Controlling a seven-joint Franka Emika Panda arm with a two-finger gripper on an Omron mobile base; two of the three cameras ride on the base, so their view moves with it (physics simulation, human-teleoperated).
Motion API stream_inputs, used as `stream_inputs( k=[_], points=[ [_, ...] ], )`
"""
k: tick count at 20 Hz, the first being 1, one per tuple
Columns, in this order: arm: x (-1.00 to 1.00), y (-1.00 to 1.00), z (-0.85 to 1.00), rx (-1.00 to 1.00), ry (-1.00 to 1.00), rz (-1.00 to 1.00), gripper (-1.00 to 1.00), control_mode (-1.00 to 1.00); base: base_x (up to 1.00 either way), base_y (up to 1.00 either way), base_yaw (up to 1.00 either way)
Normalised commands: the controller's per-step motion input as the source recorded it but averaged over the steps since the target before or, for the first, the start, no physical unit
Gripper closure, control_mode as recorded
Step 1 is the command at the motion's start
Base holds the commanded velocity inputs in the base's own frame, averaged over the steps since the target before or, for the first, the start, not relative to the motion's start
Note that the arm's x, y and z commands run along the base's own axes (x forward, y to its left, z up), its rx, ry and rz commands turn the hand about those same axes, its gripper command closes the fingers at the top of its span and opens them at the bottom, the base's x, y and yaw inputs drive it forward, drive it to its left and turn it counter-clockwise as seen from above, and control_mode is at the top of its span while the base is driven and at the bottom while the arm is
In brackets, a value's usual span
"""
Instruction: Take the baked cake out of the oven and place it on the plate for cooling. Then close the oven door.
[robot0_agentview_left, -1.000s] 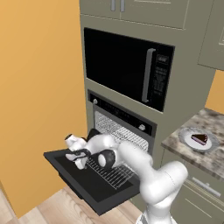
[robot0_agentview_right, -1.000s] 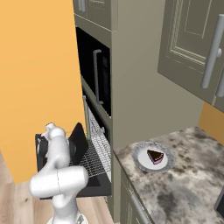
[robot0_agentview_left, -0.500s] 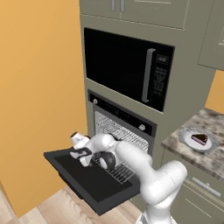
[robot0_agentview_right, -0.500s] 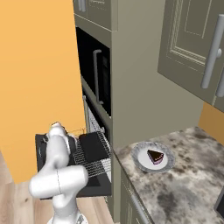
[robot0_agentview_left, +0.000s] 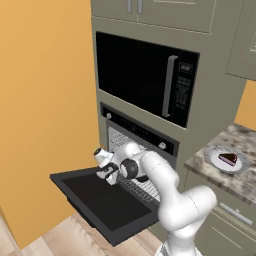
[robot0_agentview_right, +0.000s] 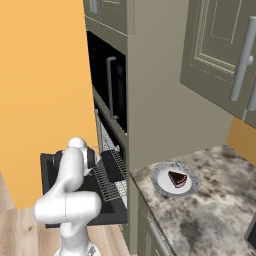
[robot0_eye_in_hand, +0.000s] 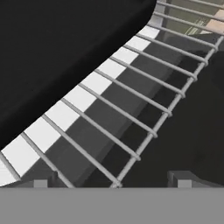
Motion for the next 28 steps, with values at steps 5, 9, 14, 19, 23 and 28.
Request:
stream_inputs(
  k=[5, 9, 14, 19, 23, 28],
  points=[
    [0.57, -0.59, 0.44, 0.0, 0.0, 0.07, -1.0, -1.0, 0.0, 0.0, 0.0],
    [0.48, -0.36, -0.04, -0.05, 0.0, 0.09, -1.0, -1.0, 0.0, 0.0, 0.0],
    [0.22, -0.16, -0.09, -0.13, 0.0, 0.11, -1.0, -1.0, 0.0, 0.0, 0.0],
    [-0.56, 0.68, 0.64, -0.01, 0.14, 0.17, -1.0, -1.0, 0.0, 0.0, 0.0],
    [-0.98, 1.0, 0.88, 0.02, 0.26, 0.26, -1.0, -1.0, 0.0, 0.0, 0.0],
    [-1.0, 0.86, 0.37, 0.0, 0.09, 0.27, -1.0, -1.0, 0.0, 0.0, 0.0]
  ],
)
